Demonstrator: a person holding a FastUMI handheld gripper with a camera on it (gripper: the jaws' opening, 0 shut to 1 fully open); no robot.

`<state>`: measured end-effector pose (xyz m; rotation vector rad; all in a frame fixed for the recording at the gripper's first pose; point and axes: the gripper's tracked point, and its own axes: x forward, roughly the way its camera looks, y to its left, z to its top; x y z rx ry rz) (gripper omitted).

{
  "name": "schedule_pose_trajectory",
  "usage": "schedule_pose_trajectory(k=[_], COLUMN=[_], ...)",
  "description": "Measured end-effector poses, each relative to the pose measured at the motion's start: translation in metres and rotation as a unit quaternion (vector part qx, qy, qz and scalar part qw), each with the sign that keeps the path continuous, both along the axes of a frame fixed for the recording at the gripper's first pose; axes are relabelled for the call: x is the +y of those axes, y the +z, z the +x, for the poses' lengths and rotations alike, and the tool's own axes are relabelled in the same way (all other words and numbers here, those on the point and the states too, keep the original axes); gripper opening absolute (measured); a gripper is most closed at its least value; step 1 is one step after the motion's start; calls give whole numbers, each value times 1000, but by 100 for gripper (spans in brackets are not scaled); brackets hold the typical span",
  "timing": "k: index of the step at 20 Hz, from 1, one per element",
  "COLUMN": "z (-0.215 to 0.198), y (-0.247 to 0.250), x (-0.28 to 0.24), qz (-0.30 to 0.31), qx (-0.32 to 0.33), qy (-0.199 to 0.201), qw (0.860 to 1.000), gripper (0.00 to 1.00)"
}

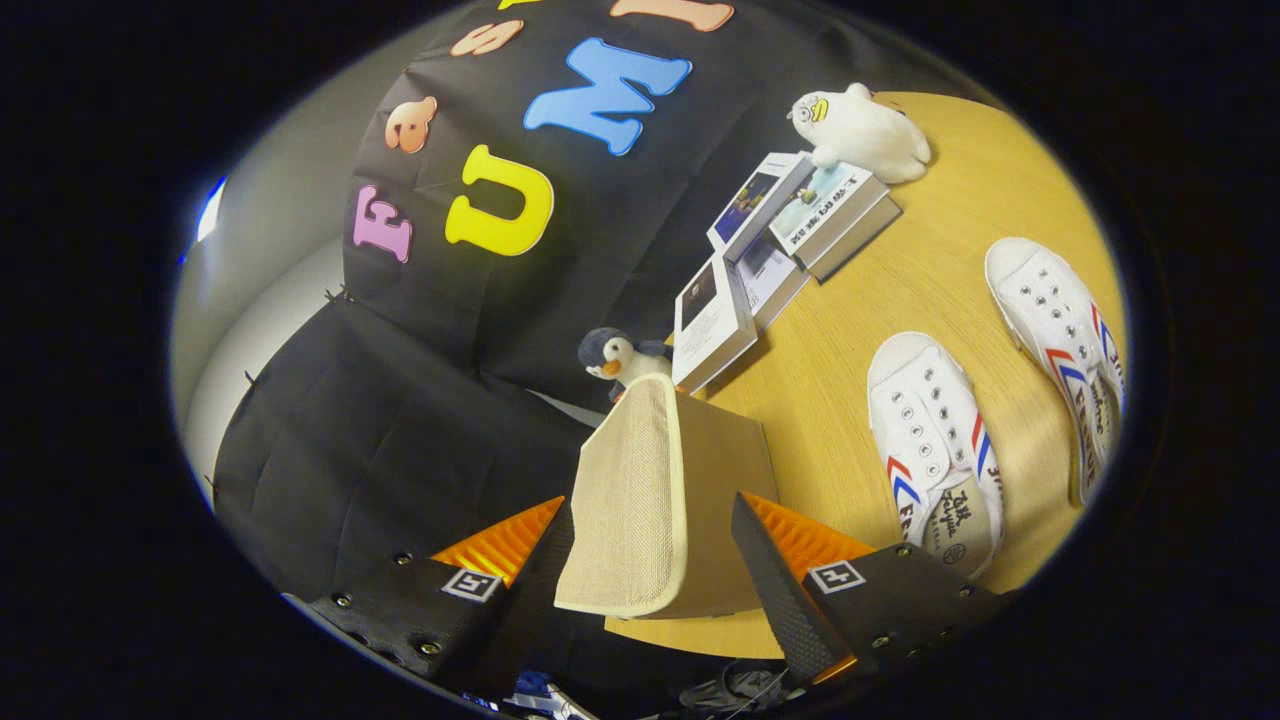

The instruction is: Open the storage box then place both shoes into the box .Put the left shoe in first, then the right shoe, with the right side of both shoes facing outward in a uniform manner.

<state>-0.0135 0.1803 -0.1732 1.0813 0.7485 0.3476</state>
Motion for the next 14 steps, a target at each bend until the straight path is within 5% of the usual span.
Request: schedule_pose_trajectory(k=[12, 13, 14], z=[-12, -11, -13], y=[-14, -18, -17], x=[47, 48, 51], qz=[82, 82, 89], qx=[65, 70, 75], qy=[49, 47, 54], qw=[993, 993, 992], gripper=[91, 71, 67])
